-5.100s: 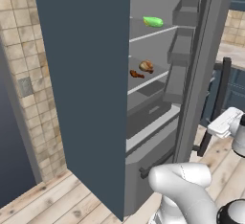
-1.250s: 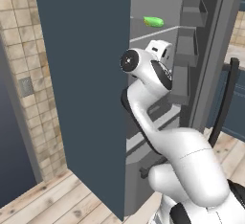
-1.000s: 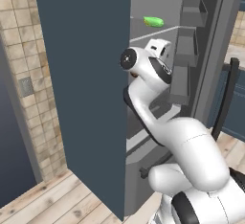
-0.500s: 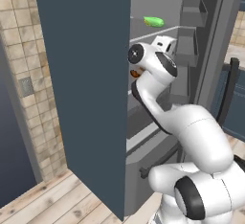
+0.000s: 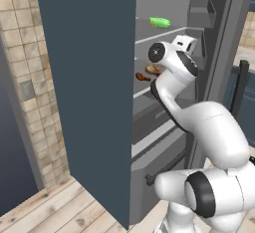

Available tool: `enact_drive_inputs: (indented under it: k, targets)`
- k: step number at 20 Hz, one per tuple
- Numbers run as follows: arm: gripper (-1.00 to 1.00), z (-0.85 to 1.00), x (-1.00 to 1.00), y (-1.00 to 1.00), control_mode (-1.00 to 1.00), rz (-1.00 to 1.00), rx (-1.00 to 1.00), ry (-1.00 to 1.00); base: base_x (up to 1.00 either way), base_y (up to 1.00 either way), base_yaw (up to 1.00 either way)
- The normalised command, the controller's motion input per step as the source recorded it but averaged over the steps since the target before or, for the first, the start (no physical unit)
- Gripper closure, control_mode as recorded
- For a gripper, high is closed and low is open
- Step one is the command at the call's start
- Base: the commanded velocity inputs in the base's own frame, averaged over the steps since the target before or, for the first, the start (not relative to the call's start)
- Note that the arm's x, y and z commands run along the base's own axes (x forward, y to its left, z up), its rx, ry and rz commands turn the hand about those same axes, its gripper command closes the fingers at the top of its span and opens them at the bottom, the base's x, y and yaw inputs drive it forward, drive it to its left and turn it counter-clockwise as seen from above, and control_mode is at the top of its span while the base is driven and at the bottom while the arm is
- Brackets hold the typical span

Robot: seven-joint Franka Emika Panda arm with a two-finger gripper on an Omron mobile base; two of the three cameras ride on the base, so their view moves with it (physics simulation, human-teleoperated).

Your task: Gather the corn and avocado from the fridge and place them on a tray on the dining counter. Then gather the chicken drumsticks from the fridge and place them on the other tray.

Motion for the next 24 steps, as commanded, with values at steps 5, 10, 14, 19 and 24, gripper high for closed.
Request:
enact_drive_inputs:
  k: [5, 10, 14, 19, 24]
  targets:
    - [-1.00, 0.00, -0.13, -0.70, -1.00, -0.06, 0.00, -0.01, 0.00, 0.00, 0.00]
    - [-1.00, 0.00, -0.38, -0.75, -1.00, -0.08, 0.00, -0.06, 0.00, 0.00, 0.00]
    - [-1.00, 0.00, -0.33, -0.80, -1.00, -0.08, 0.00, -0.05, 0.00, 0.00, 0.00]
    - [-1.00, 0.00, -0.33, -0.85, -1.00, -0.09, 0.00, -0.04, 0.00, 0.00, 0.00]
    - [-1.00, 0.01, -0.21, -0.93, -1.00, -0.09, 0.00, 0.00, 0.00, 0.00, 0.00]
